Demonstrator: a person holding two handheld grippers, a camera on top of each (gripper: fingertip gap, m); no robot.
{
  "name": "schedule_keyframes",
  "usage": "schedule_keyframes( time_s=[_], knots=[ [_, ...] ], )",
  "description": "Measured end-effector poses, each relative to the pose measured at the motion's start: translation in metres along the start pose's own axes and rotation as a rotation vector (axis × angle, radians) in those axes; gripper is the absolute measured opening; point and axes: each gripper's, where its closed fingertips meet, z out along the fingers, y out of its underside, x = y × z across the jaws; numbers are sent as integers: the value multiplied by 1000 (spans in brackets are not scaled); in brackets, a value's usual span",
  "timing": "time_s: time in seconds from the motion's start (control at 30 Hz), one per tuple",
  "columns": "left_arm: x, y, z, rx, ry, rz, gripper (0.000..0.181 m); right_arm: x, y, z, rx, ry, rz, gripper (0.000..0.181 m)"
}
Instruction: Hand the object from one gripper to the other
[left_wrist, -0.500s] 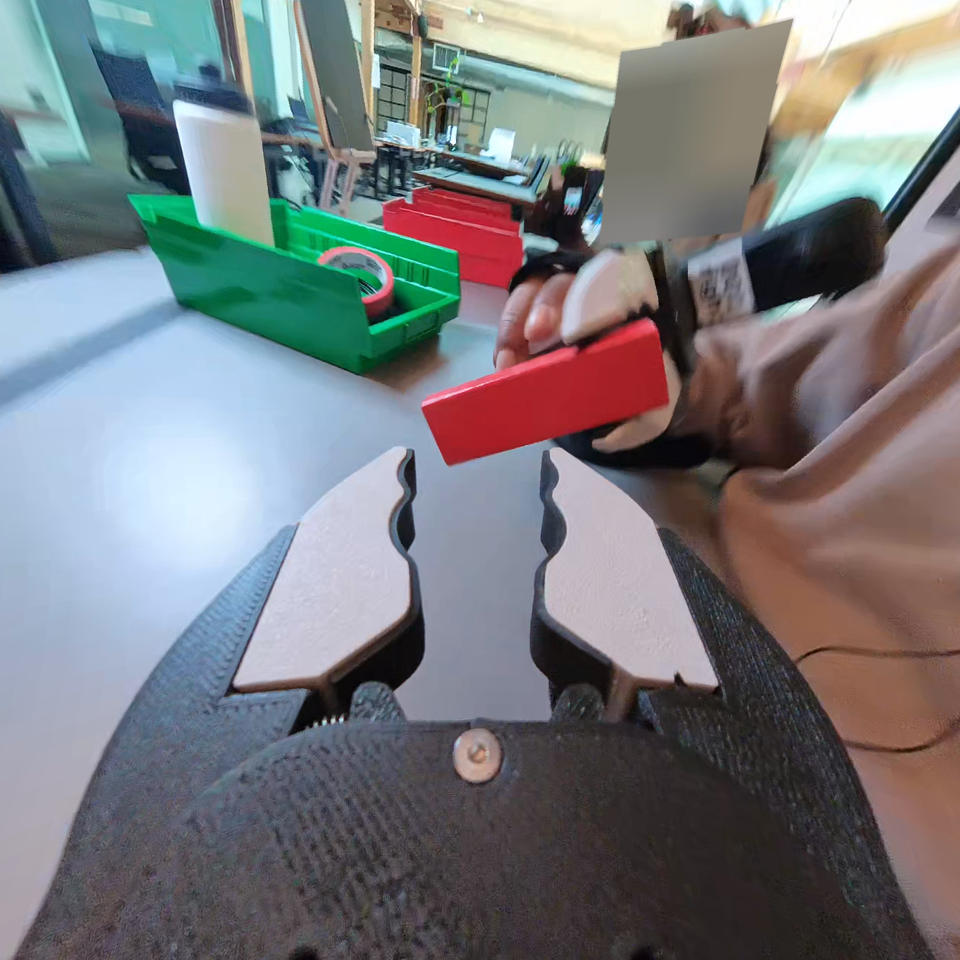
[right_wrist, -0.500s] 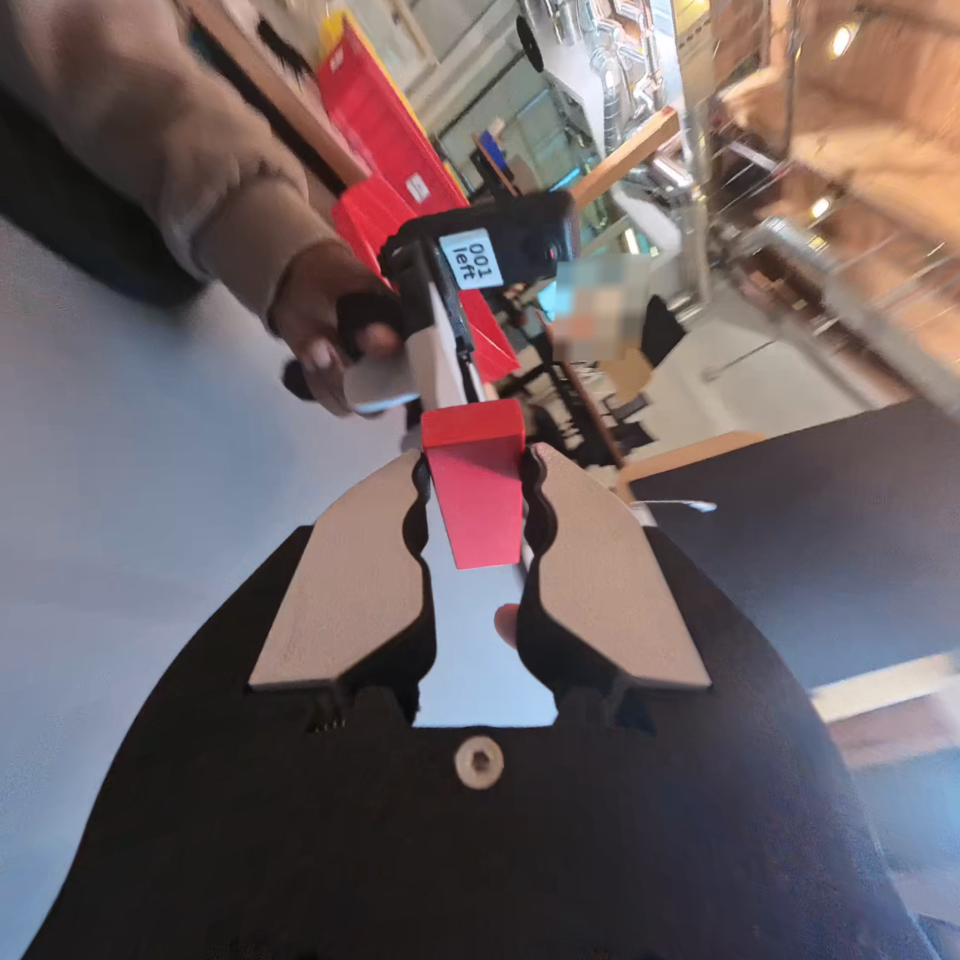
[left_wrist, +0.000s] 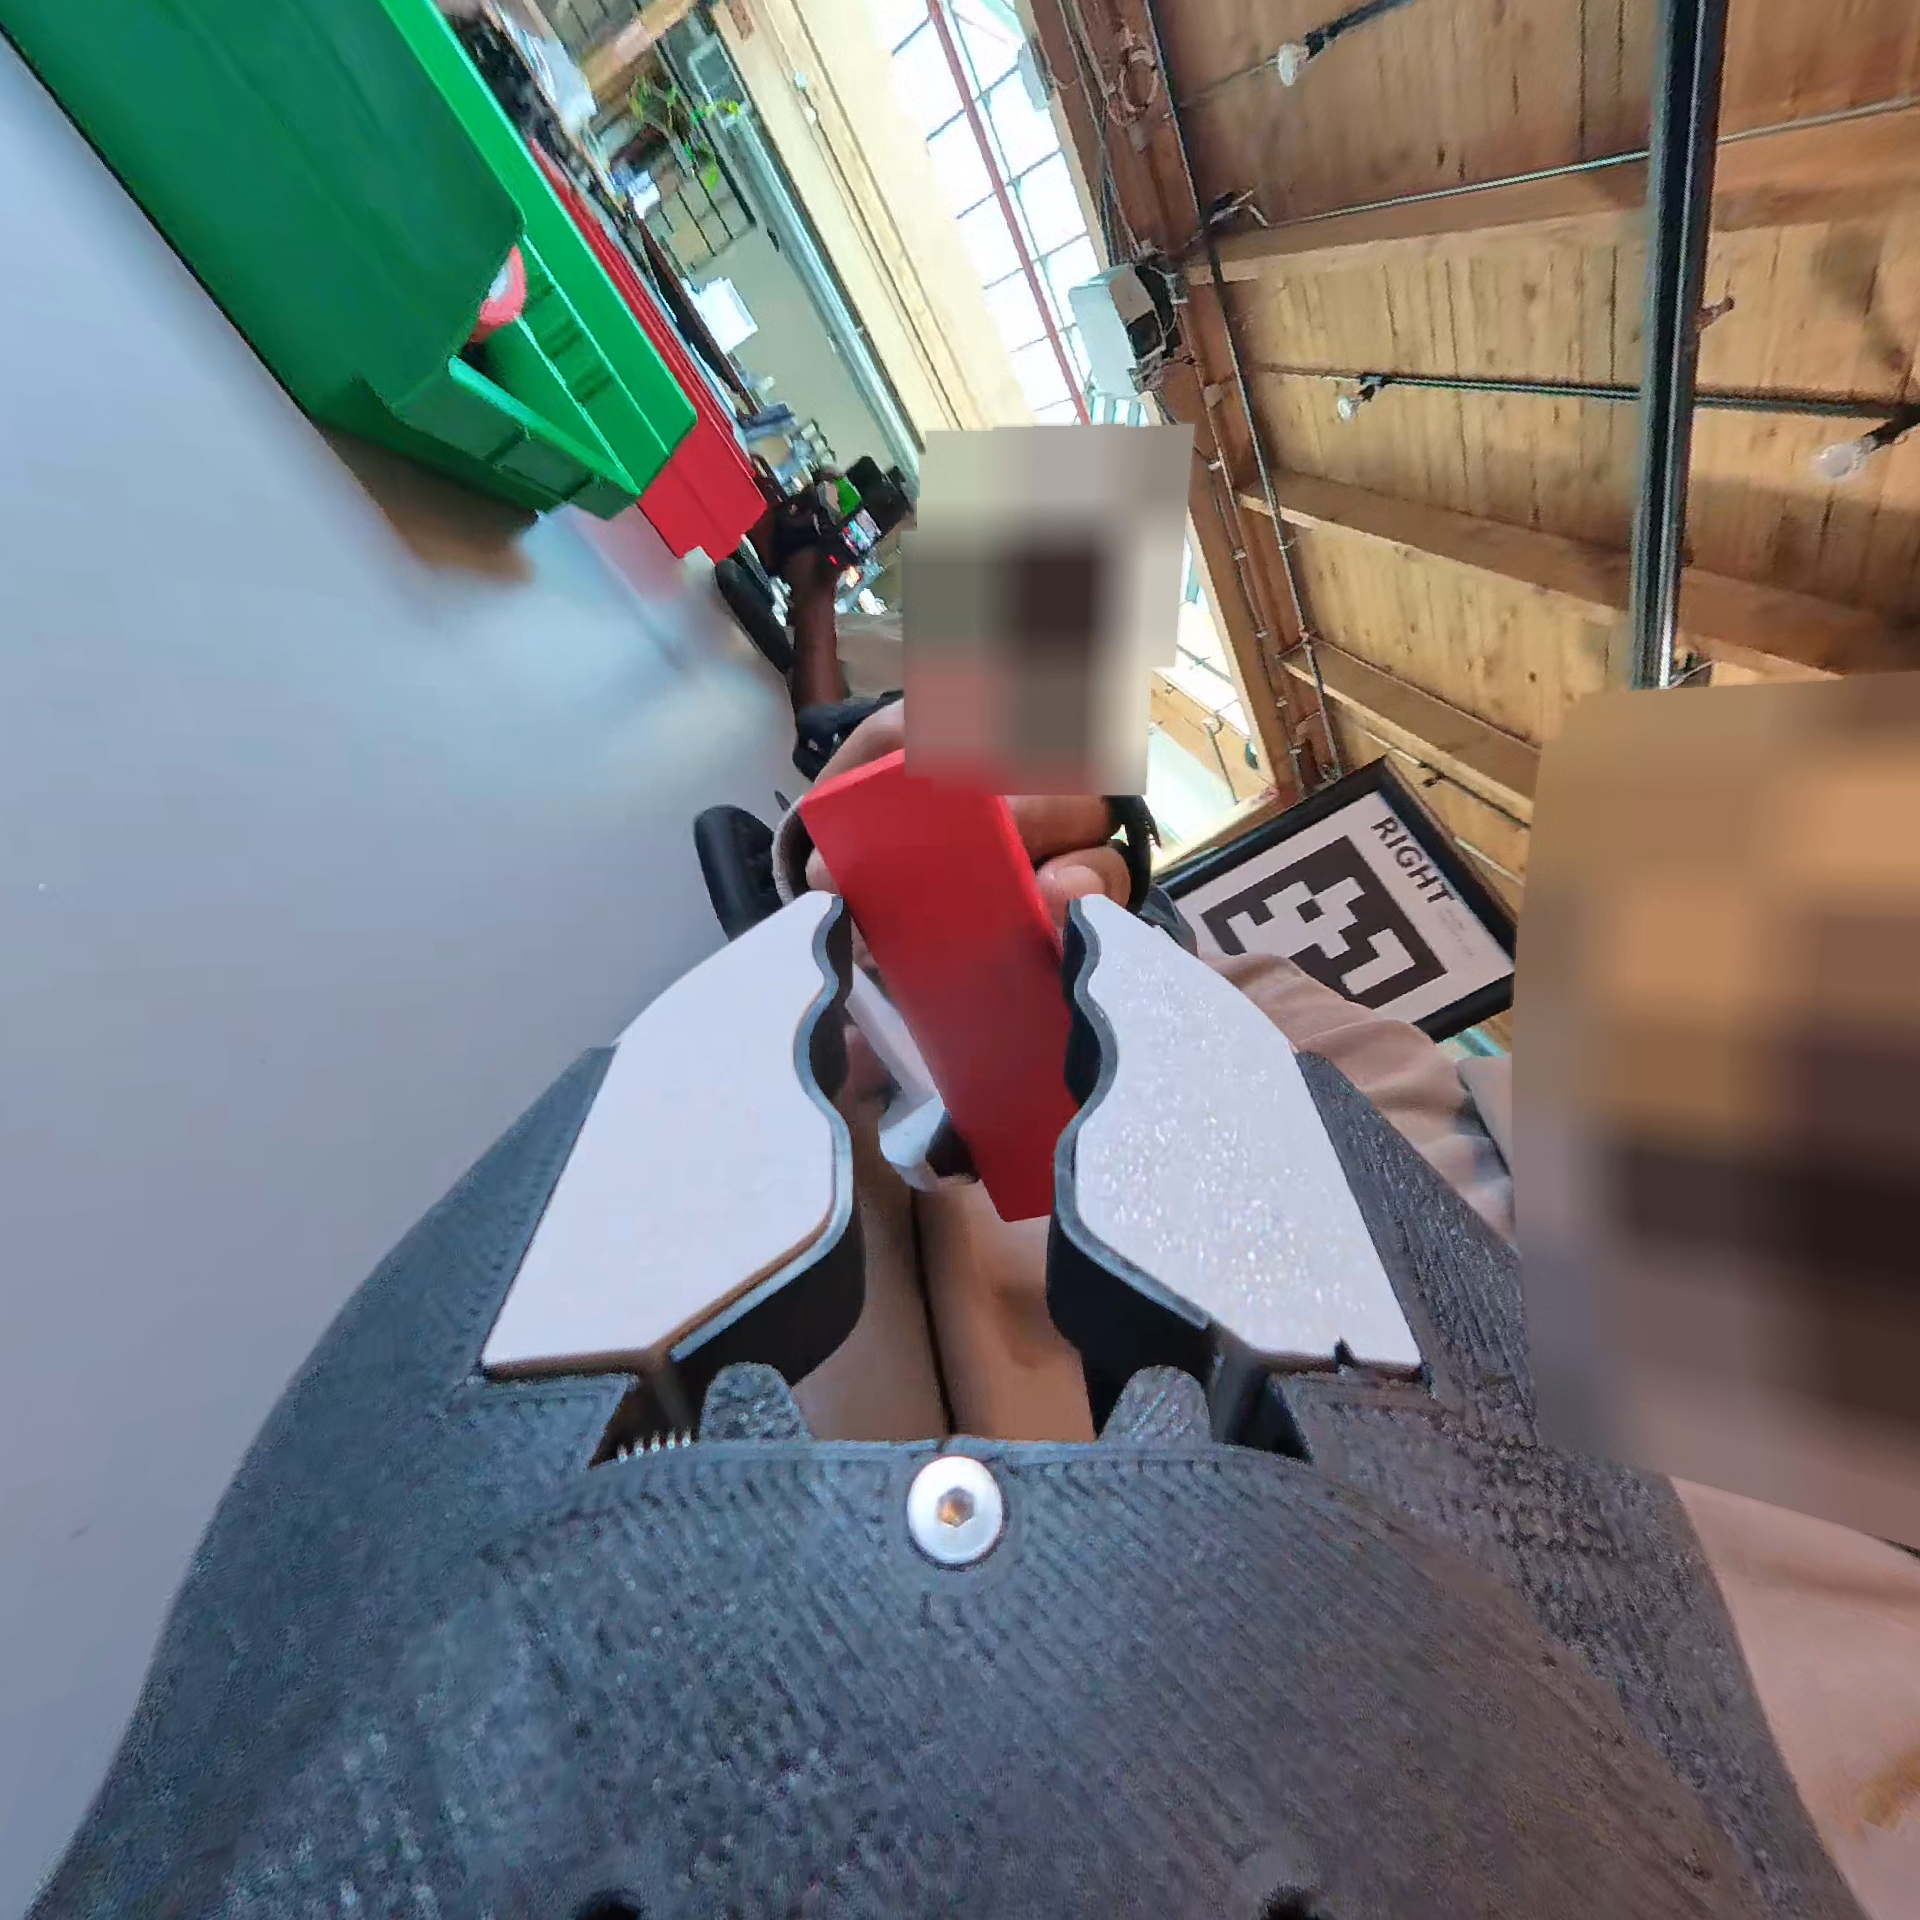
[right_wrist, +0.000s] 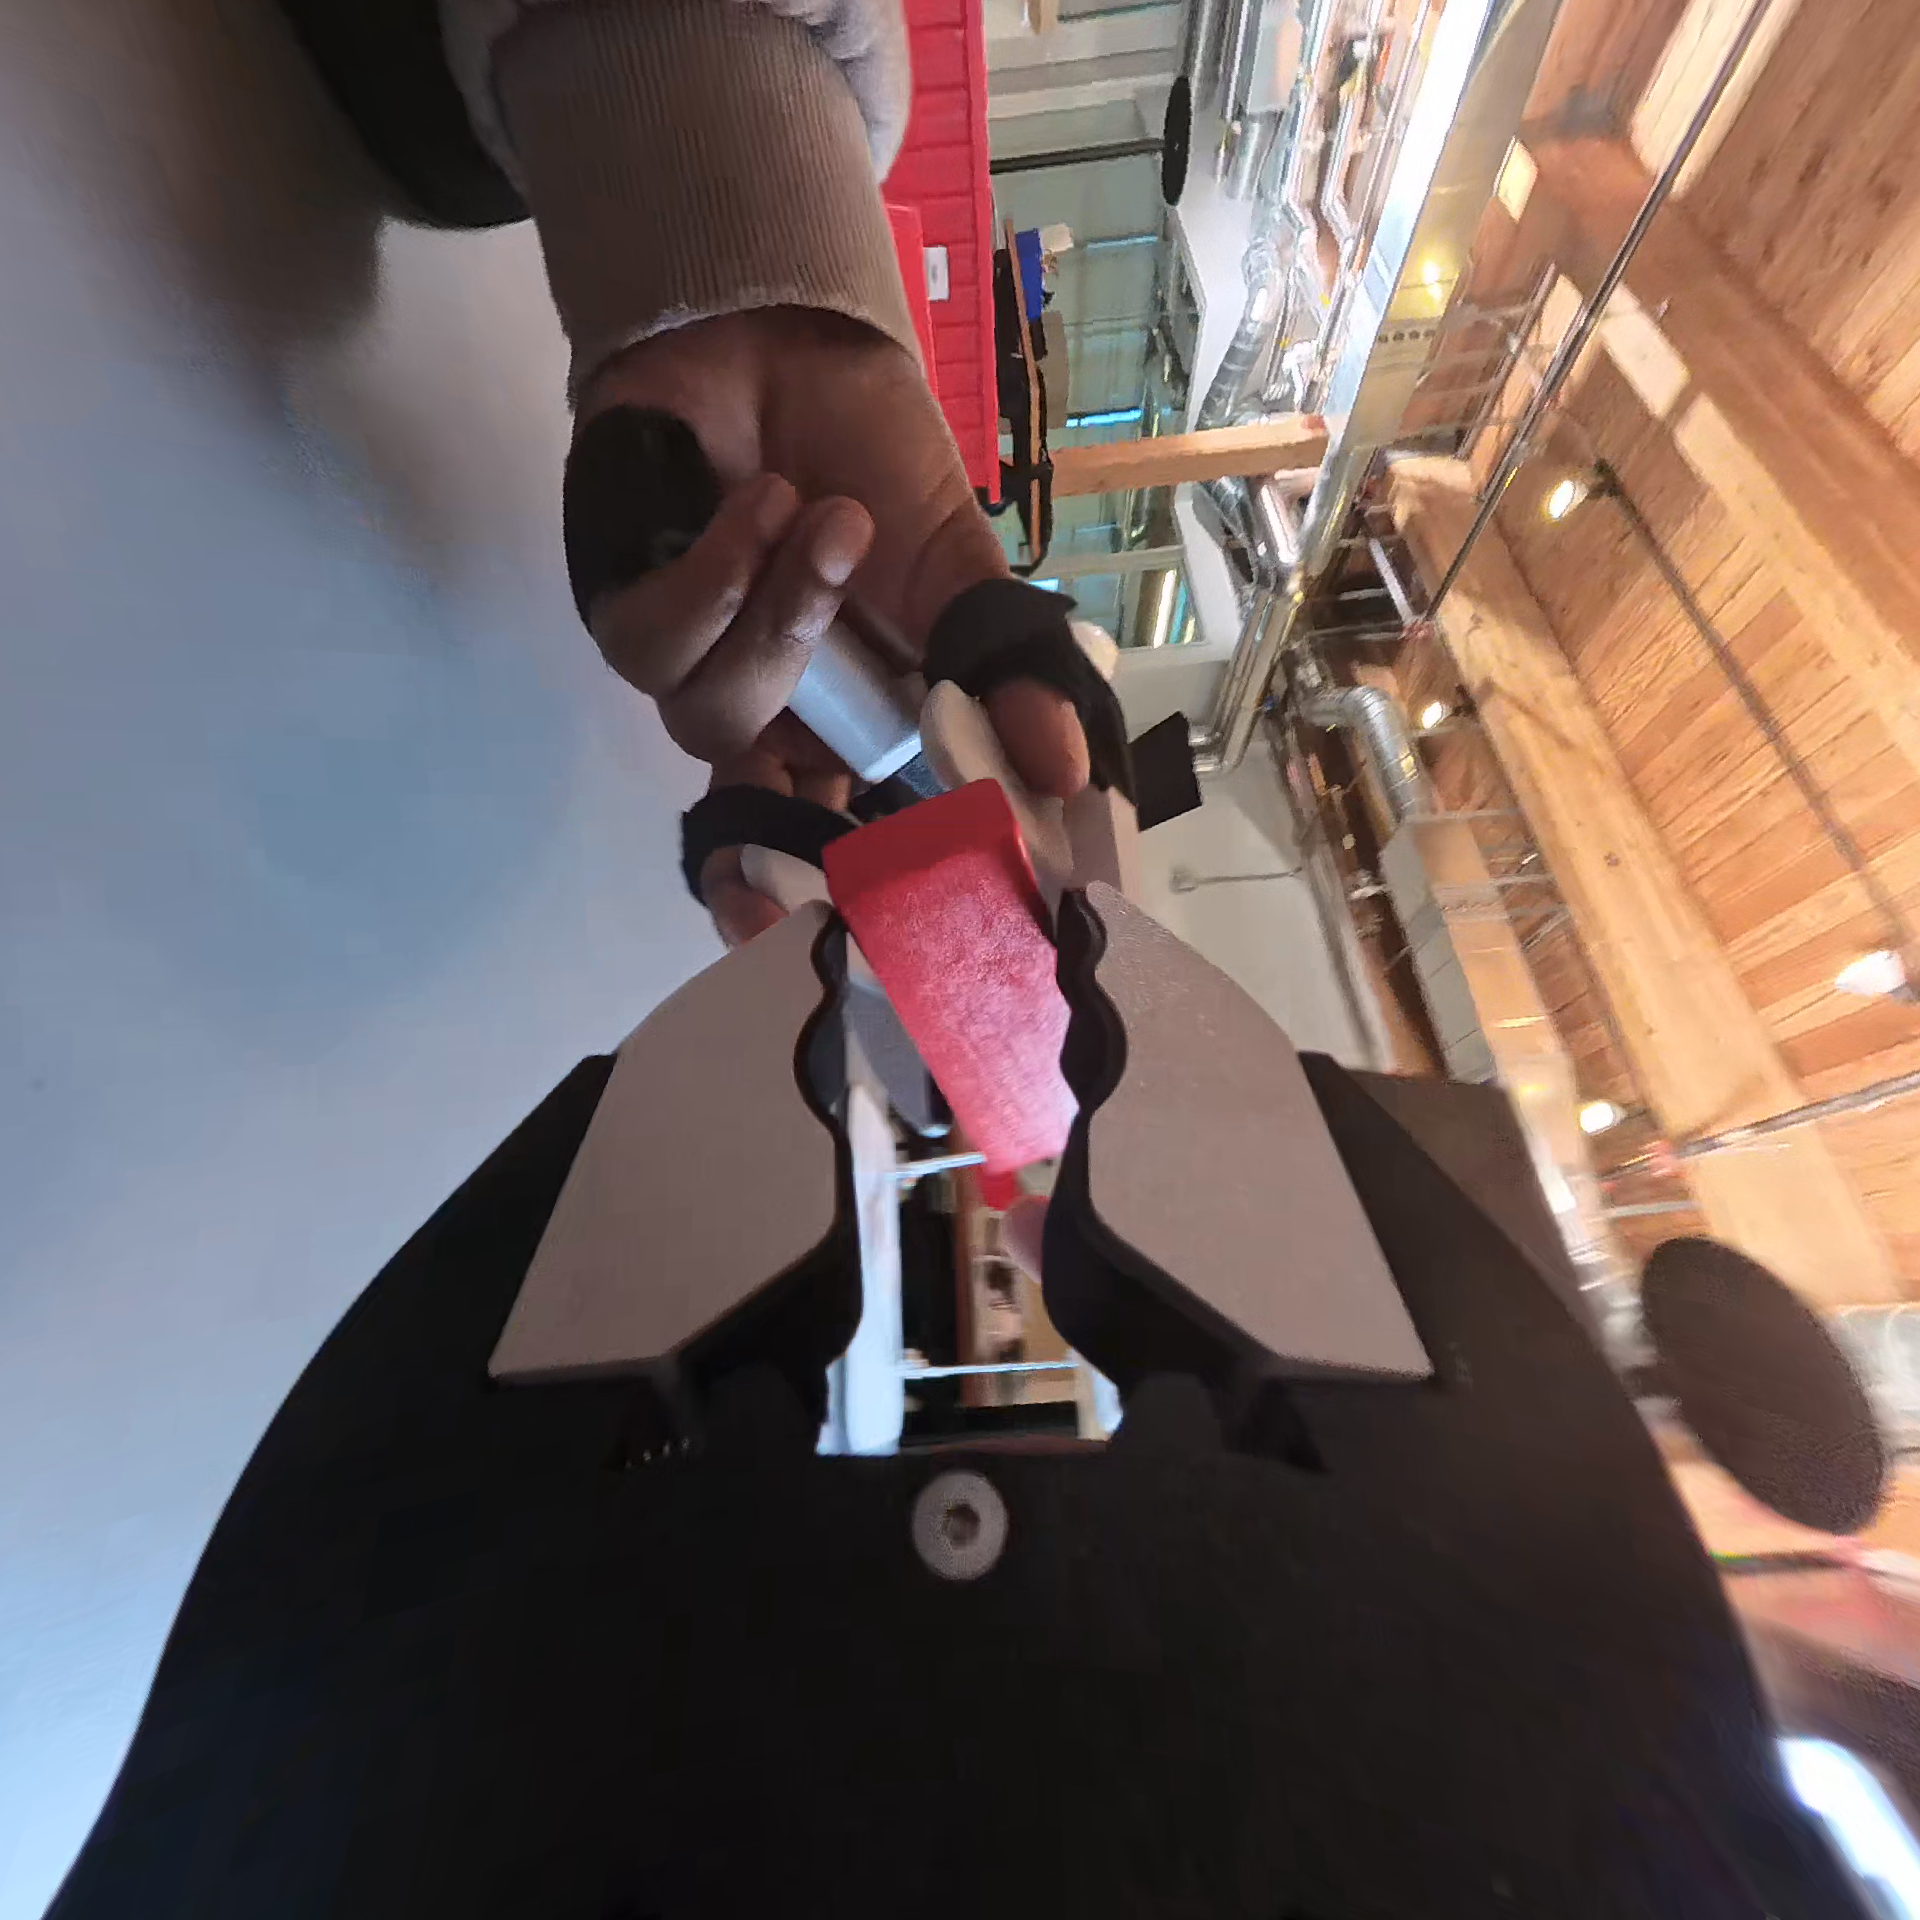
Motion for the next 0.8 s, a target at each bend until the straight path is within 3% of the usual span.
schedule_keyframes(
  time_s=[0.03,0.2,0.33,0.43,0.53,0.73,0.8],
  knots=[
    [2,-4,-2,14,-10,42,38,1,1,0,6,-12,88,43],
    [6,-24,-20,35,-170,438,36,22,9,-5,109,-137,887,64],
    [20,-23,-20,1,-249,791,35,21,19,-4,171,-350,1514,71],
    [25,-7,-11,-88,-303,1056,35,15,21,-3,215,-449,1775,73],
    [18,11,-2,-202,-351,1203,35,18,14,-2,254,-453,1794,70],
    [6,22,2,-288,-391,1261,35,22,9,-8,238,-356,1502,37],
    [6,21,2,-279,-387,1244,33,23,9,-9,211,-326,1398,36]
  ],
)
